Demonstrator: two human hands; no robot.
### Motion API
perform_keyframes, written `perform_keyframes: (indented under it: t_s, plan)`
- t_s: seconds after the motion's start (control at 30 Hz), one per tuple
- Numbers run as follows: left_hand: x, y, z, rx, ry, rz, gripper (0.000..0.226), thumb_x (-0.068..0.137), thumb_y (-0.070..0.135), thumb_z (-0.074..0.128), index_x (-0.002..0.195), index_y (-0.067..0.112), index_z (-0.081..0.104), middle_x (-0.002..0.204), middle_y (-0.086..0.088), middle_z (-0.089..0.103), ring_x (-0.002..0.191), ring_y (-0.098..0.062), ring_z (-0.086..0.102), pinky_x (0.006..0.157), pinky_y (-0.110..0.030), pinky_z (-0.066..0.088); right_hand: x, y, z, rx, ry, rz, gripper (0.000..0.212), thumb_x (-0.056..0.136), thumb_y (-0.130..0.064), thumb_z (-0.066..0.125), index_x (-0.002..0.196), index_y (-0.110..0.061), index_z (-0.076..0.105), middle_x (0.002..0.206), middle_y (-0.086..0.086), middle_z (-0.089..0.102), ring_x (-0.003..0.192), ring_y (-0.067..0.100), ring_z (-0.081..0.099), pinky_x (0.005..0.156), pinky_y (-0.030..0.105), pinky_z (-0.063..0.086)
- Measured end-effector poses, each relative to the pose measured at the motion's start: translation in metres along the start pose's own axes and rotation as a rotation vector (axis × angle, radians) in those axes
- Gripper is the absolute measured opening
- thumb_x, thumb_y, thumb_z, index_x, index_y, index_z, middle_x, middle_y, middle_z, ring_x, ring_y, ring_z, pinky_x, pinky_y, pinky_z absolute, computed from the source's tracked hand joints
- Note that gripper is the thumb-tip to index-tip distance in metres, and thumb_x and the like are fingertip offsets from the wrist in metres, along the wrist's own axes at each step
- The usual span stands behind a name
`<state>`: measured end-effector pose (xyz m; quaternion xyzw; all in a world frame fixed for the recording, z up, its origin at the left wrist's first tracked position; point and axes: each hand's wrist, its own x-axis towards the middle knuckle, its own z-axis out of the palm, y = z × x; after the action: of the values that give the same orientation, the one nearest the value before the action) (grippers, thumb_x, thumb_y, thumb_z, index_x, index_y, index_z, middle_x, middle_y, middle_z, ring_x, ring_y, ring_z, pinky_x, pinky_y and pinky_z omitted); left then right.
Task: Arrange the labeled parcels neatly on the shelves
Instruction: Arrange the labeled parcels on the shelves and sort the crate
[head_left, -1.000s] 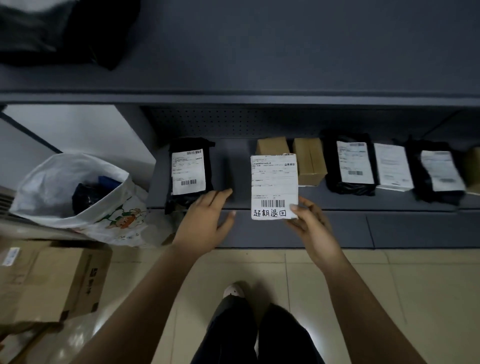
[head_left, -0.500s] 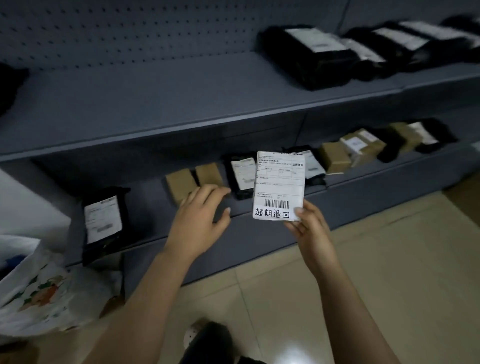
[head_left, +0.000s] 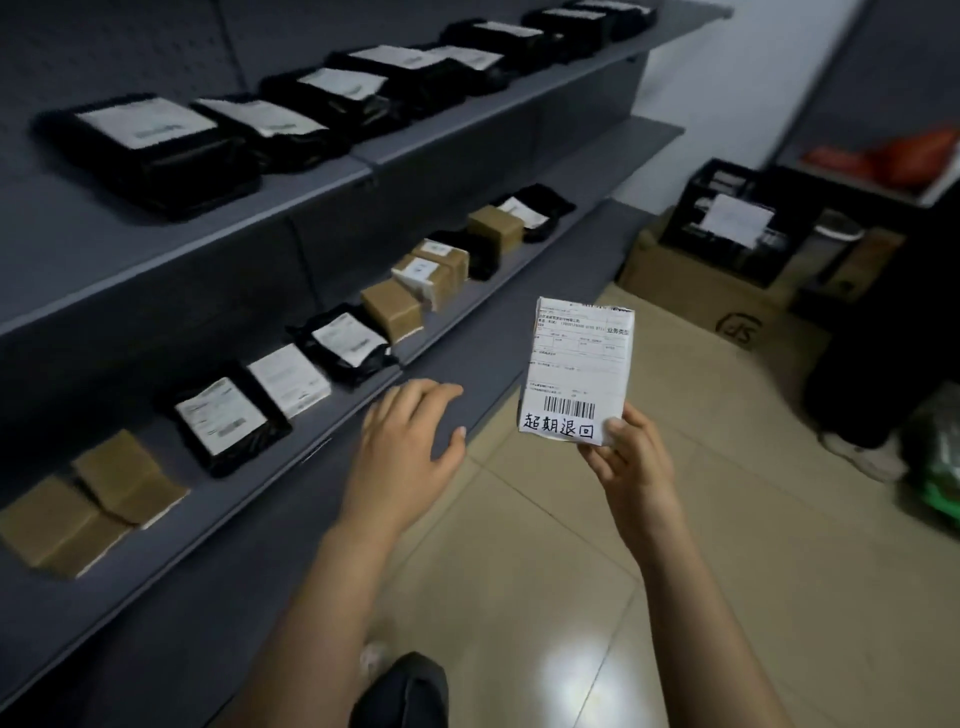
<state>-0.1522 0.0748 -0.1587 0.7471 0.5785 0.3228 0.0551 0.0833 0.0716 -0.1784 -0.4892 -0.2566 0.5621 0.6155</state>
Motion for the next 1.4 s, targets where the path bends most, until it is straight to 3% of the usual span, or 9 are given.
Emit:
perform_keyframes:
  t_s: [0.1,0.4,0.57,0.83,0.97,1.13,1.4]
  plan:
    - [0.031,0.018,0.032,-0.038,-0.059,0.066,0.039,0.084,0.028,0.058,0.122,0.017,0.059,0.115,0.001,0.057,0.108,-0.018,0.048,0.093,-0.041,0.043,0.019,-0.006,-0.031,0.034,0.079,-0.007,0.061,0.075,-0.024,0.064,0.132,-0.01,0.053,0.12,0.017,0.068,0.114,0.033,0.063,0.098,0.038,0.049]
    - [0.174,0.029,0.126,-0.145,-0.179,0.252,0.039,0.085,0.032,0.053,0.121,0.018,0.059,0.113,0.001,0.055,0.104,-0.022,0.054,0.087,-0.044,0.049,0.132,-0.037,-0.064,0.084,0.268,-0.096,0.06,0.072,-0.023,0.066,0.129,-0.011,0.055,0.12,0.014,0.068,0.111,0.028,0.065,0.098,0.038,0.048]
    - [0.291,0.031,0.165,-0.186,-0.206,0.359,0.035,0.086,0.023,0.063,0.121,0.017,0.058,0.114,0.0,0.055,0.108,-0.022,0.051,0.088,-0.045,0.048,0.22,-0.075,-0.048,0.091,0.362,-0.163,0.075,0.059,-0.033,0.074,0.128,-0.012,0.056,0.119,0.014,0.069,0.107,0.026,0.066,0.099,0.038,0.049]
    - [0.406,0.049,0.234,-0.231,-0.271,0.465,0.037,0.084,0.019,0.069,0.12,0.017,0.059,0.112,0.0,0.056,0.106,-0.022,0.051,0.089,-0.042,0.047,0.318,-0.113,-0.052,0.144,0.466,-0.193,0.076,0.059,-0.034,0.073,0.13,-0.012,0.056,0.117,0.012,0.07,0.105,0.024,0.066,0.098,0.037,0.049]
    - [0.452,0.063,0.282,-0.216,-0.314,0.481,0.036,0.084,0.021,0.067,0.119,0.018,0.06,0.112,0.001,0.056,0.106,-0.021,0.051,0.093,-0.04,0.042,0.374,-0.129,-0.074,0.18,0.516,-0.187,0.062,0.069,-0.025,0.068,0.129,-0.012,0.055,0.112,0.011,0.072,0.101,0.022,0.068,0.098,0.038,0.049]
    - [0.533,0.1,0.345,-0.212,-0.295,0.475,0.036,0.085,0.025,0.063,0.119,0.018,0.059,0.113,0.001,0.056,0.106,-0.021,0.051,0.092,-0.039,0.041,0.467,-0.17,-0.112,0.192,0.519,-0.192,0.056,0.07,-0.024,0.066,0.124,-0.012,0.056,0.104,0.007,0.074,0.099,0.022,0.069,0.096,0.037,0.05]
    - [0.679,0.185,0.439,-0.22,-0.201,0.401,0.037,0.084,0.026,0.059,0.12,0.017,0.06,0.114,0.001,0.055,0.107,-0.021,0.051,0.092,-0.043,0.045,0.634,-0.274,-0.183,0.093,0.416,-0.172,0.055,0.072,-0.025,0.069,0.125,-0.015,0.058,0.107,0.007,0.074,0.098,0.018,0.07,0.089,0.032,0.05]
